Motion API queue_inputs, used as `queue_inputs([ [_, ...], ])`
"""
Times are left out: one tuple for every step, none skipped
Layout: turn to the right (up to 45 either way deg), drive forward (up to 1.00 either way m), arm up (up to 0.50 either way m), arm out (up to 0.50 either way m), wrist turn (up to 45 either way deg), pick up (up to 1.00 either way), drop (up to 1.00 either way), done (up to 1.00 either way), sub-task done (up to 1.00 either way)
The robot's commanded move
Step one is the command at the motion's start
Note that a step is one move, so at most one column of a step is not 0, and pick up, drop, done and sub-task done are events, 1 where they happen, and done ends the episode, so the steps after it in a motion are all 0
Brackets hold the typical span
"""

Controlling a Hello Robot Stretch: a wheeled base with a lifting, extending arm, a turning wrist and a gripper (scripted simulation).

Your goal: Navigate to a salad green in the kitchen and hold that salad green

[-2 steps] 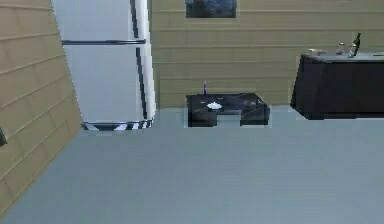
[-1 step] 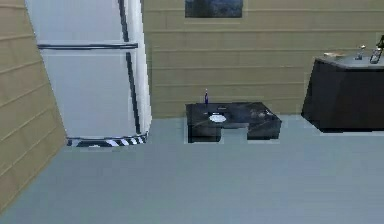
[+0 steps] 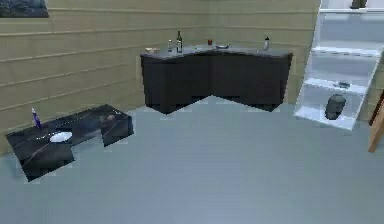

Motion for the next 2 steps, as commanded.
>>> queue_inputs([
  [36.0, 0.00, 0.00, 0.00, 0.0, 0.00, 0.00, 0.00, 0.00],
  [0.0, 1.00, 0.00, 0.00, 0.0, 0.00, 0.00, 0.00, 0.00],
])
